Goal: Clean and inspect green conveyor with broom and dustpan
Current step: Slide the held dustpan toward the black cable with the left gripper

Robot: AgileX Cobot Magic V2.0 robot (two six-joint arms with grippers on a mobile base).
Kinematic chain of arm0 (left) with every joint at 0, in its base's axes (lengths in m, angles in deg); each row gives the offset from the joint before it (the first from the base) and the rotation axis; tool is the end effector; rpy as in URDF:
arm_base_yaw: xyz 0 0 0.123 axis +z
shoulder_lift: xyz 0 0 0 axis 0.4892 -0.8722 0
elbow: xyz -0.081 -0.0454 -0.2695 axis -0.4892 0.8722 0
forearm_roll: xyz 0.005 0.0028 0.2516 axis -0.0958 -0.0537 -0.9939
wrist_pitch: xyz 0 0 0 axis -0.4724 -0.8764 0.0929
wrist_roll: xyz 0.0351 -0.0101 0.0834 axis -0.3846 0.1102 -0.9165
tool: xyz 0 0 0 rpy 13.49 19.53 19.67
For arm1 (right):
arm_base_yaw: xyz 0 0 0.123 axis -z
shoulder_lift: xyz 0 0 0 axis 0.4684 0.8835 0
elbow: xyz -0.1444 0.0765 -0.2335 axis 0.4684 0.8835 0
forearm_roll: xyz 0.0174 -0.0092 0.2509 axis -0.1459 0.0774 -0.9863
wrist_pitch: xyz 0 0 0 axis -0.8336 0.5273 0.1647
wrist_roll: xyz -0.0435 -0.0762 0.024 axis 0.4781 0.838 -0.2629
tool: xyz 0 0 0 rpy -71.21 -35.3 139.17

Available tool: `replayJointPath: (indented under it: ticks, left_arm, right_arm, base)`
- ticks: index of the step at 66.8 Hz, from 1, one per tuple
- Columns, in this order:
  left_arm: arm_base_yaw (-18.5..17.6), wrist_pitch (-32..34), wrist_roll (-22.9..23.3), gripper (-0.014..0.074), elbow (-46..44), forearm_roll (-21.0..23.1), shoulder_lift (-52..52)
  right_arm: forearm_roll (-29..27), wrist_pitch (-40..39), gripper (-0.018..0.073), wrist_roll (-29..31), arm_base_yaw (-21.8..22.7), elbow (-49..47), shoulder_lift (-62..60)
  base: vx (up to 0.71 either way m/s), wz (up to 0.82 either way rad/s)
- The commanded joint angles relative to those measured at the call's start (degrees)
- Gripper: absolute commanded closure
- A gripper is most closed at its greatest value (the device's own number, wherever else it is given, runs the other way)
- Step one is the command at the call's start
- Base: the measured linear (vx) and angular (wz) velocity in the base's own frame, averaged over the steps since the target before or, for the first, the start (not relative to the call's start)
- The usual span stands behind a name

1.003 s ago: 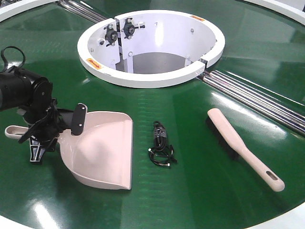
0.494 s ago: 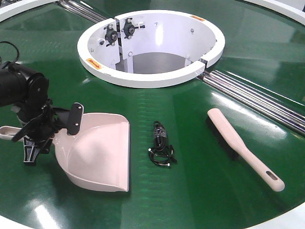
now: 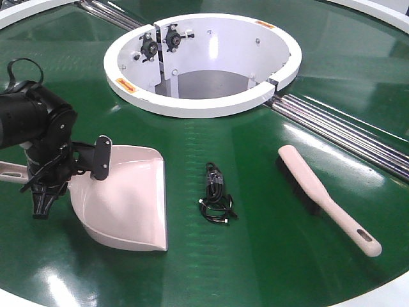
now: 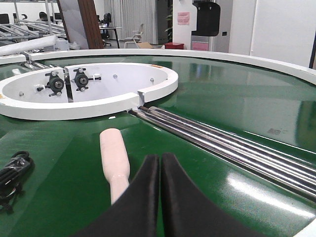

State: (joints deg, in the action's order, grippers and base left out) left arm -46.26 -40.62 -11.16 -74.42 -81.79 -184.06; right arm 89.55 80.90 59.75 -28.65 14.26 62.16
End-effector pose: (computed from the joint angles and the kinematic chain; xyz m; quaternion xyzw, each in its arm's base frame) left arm 0.3496 -0.0730 0.2106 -0.6715 -0.7171 -0.1837 0.0340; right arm 0.0567 0.0001 0.1957 -0.0057 0.7166 -0.0015 0.6975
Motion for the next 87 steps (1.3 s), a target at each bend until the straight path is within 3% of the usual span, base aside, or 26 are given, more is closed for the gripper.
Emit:
replayJointPath:
  ticks: [1,22,31,48,64,87]
  left_arm:
    - [-1.62,1.32,0.62,0.0596,-1.24,-1.74,2.94]
    - [-3.93,3.45,-0.7,0.0596,-1.24,-1.19,2.84]
    - [-3.93,2.67,-0.91,0.0596,-1.24,1.11,2.78]
    - [-3.8,2.54,-5.88,0.0596,-1.24,6.18,2.64]
    - [-3.8,-3.1,-5.94,0.0596,-2.88,5.87,-1.12]
    - [-3.8,-2.18,-3.21,0.0596,-3.51,3.93,-1.31]
  right_arm:
    - [0.23,-4.23,0.0568,0.07,0.0,0.24,-0.62]
    - [0.23,-4.23,0.0568,0.07,0.0,0.24,-0.62]
    - [0.23,-4.23,0.0568,0.07,0.0,0.24,-0.62]
    - [0.23,-4.23,0.0568,0.07,0.0,0.24,-0.62]
    - [0.23,-4.23,0.0568,0.07,0.0,0.24,-0.62]
    - [0.23,-4.23,0.0568,0.07,0.0,0.24,-0.62]
  base:
    - [0.0,0.0]
    - [0.0,0.0]
    - [0.0,0.0]
    - [0.0,0.0]
    - [0.0,0.0]
    - [0.0,0.0]
